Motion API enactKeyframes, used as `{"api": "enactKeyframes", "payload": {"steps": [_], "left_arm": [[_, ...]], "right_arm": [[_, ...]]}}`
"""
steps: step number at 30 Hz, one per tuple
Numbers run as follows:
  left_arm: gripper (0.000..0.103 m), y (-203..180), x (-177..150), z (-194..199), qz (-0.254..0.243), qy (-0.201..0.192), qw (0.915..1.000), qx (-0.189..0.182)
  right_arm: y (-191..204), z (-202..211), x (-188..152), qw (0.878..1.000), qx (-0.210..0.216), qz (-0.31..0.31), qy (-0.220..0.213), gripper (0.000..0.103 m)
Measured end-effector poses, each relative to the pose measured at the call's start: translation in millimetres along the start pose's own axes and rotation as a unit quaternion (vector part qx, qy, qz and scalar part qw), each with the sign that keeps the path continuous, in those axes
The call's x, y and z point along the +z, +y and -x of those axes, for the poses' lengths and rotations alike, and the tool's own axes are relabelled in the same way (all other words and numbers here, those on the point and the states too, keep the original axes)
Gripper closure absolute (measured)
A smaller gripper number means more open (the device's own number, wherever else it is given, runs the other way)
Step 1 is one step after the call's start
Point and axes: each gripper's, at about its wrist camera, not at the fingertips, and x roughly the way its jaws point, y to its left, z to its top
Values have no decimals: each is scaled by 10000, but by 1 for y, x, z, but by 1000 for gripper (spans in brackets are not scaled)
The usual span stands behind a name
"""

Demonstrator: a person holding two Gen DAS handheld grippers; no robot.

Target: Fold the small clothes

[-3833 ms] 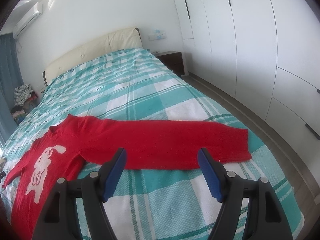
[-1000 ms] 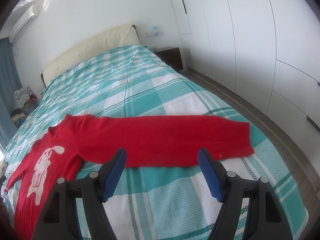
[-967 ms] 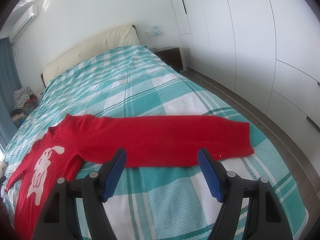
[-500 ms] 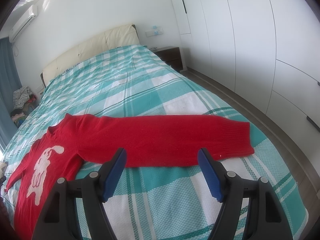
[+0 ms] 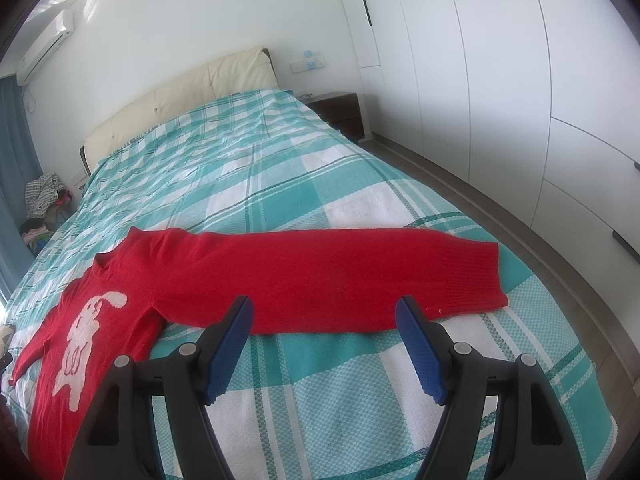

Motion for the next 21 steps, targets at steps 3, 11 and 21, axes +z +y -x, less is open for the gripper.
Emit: {"api": "enactKeyframes", "payload": {"steps": [3, 11, 21], "left_arm": [[1, 0, 0, 0, -4, 1, 10000, 2], [1, 0, 0, 0, -8, 1, 10000, 8], [1, -1, 0, 0, -10, 3, 10000, 15]], "right_arm": [[0, 0, 0, 10000, -2, 1, -2, 30], [0, 0, 0, 10000, 2, 4, -1, 30], [-2, -1, 0, 10000, 3, -15, 0, 30]]}}
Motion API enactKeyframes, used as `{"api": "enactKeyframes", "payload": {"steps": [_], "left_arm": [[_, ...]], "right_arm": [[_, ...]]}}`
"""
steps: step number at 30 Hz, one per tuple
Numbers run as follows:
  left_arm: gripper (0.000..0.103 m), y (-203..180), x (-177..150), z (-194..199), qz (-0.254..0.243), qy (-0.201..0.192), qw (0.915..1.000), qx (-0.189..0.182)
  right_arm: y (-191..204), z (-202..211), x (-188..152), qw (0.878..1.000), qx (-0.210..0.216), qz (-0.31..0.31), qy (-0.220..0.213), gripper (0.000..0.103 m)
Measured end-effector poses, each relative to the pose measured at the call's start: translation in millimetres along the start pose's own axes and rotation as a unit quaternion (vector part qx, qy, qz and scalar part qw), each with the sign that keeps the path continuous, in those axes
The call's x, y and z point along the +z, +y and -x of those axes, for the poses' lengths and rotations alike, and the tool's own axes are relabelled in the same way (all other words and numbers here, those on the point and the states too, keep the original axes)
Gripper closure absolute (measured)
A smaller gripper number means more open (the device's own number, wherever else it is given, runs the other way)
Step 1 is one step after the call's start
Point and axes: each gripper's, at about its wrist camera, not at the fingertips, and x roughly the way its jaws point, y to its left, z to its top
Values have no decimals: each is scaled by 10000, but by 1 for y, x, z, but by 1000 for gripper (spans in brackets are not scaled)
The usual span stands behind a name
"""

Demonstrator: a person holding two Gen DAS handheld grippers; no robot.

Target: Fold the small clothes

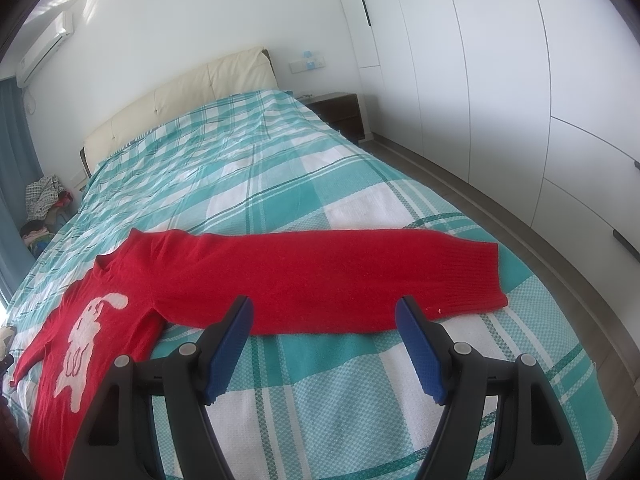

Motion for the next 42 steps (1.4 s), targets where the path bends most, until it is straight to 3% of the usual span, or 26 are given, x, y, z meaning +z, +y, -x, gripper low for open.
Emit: {"api": "enactKeyframes", "payload": {"steps": [27, 31, 35, 39, 42], "left_arm": [[1, 0, 0, 0, -6, -2, 10000, 0], [1, 6, 1, 1, 93, -32, 9999, -60], [1, 12, 0, 1, 161, -3, 9998, -96], [1, 10, 0, 1, 63, -30, 10000, -57], [1, 8, -3, 2, -64, -19, 10000, -8]], "right_arm": [[-10, 2, -1, 9995, 18, -306, 9, 30], [-35, 11, 11, 9968, 57, -772, -215, 30], [-92, 23, 21, 9801, 583, -1877, -289, 30], [-138, 13, 6, 9488, 981, -2999, 136, 30], [-154, -7, -10, 9180, 1392, -3668, 579, 30]]}}
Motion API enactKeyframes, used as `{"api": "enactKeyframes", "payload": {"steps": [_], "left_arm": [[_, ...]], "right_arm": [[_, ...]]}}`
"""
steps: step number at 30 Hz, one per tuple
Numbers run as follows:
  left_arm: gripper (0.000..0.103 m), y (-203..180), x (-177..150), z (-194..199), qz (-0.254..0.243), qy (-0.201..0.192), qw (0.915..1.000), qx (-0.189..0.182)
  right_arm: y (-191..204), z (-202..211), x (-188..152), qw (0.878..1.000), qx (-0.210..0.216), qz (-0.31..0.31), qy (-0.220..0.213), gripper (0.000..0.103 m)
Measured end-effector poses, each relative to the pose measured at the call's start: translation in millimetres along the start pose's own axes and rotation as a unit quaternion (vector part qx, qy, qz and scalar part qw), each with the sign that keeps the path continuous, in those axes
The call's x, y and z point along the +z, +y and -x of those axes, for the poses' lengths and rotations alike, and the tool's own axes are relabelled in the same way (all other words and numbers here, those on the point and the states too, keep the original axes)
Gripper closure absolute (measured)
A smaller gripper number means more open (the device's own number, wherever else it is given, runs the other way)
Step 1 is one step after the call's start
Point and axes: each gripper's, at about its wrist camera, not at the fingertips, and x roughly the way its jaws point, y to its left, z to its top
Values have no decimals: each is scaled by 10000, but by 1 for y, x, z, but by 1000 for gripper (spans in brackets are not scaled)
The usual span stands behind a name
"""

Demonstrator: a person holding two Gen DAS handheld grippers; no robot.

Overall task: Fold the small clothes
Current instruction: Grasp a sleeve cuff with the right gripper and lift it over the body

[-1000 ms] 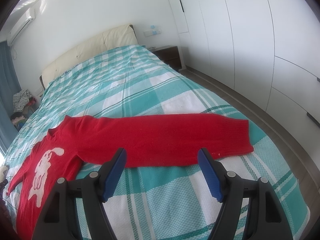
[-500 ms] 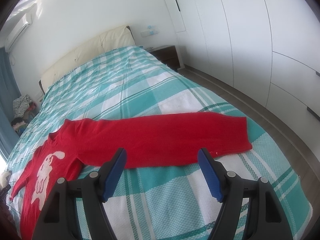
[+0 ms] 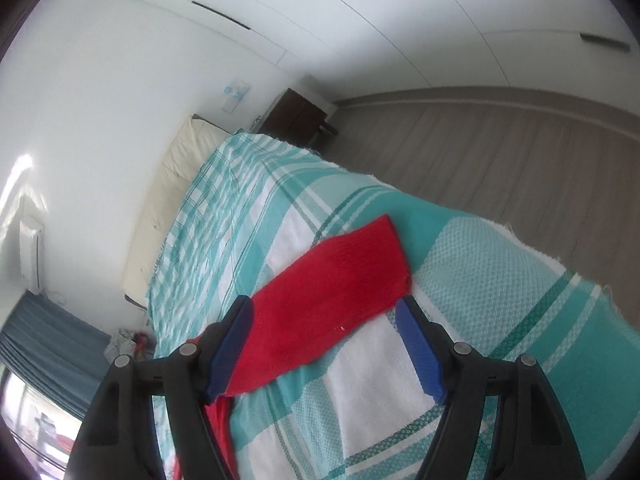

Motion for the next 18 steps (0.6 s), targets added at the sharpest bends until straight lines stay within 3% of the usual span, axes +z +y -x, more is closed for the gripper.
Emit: {"api": "enactKeyframes", "payload": {"steps": [2, 6, 14, 15, 18], "left_arm": [[1, -2, 0, -1, -30, 31, 10000, 11], [1, 1, -1, -2, 21, 72, 10000, 25], [1, 0, 1, -7, 132, 145, 9998, 80], [1, 1, 1, -8, 137, 169, 9997, 82], [1, -3, 1, -12, 111, 221, 9996, 120]], "right_arm": [[-12, -6, 1, 9992, 24, -378, 102, 31], [-18, -20, 6, 9983, 0, -558, 159, 33], [-27, -51, 20, 9981, 55, -602, 86, 58], [-26, -53, 22, 9985, 9, -536, 113, 63], [-20, -61, 24, 9979, -563, -124, 280, 100]]}}
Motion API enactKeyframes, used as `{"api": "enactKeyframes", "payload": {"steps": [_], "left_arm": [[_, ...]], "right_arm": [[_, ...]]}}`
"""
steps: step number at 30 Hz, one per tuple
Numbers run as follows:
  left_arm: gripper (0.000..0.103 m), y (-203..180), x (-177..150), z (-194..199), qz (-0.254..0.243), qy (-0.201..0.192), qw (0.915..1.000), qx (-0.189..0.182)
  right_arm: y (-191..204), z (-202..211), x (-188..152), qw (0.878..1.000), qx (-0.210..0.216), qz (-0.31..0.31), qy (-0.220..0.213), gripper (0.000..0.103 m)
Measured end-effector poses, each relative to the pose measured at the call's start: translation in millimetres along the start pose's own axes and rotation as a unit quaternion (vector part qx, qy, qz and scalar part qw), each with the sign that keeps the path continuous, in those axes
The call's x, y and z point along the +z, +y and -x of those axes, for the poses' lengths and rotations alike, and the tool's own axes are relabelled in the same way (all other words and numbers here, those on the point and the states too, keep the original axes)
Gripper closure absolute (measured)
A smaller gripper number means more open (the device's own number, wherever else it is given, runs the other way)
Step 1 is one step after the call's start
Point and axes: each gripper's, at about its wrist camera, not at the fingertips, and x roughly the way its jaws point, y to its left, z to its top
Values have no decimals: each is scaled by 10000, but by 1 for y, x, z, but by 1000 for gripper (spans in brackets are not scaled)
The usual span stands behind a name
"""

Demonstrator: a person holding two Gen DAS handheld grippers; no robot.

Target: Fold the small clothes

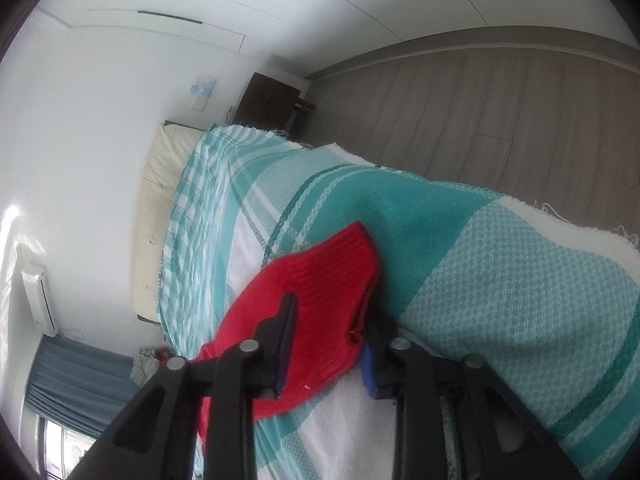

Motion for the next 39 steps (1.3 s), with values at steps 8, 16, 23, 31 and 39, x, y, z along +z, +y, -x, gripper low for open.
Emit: {"api": "enactKeyframes", "payload": {"steps": [8, 16, 23, 31, 39], "left_arm": [[1, 3, 4, 3, 163, -75, 9998, -133], [1, 11, 10, 11, 411, -153, 9986, -298], [1, 28, 12, 9, 836, -78, 9958, -354], [1, 40, 12, 4, 1150, 23, 9928, -325], [1, 42, 12, 5, 1219, 35, 9920, -323]], "right_arm": [[91, 21, -10, 9763, -1121, 1678, -786, 100], [300, 35, -82, 9311, 471, 3585, -481, 100], [419, -33, -218, 8633, 1108, 4889, 587, 100], [412, -135, -343, 8108, 1256, 5179, 2423, 53], [367, -122, -330, 8267, 1385, 4972, 2240, 35]]}}
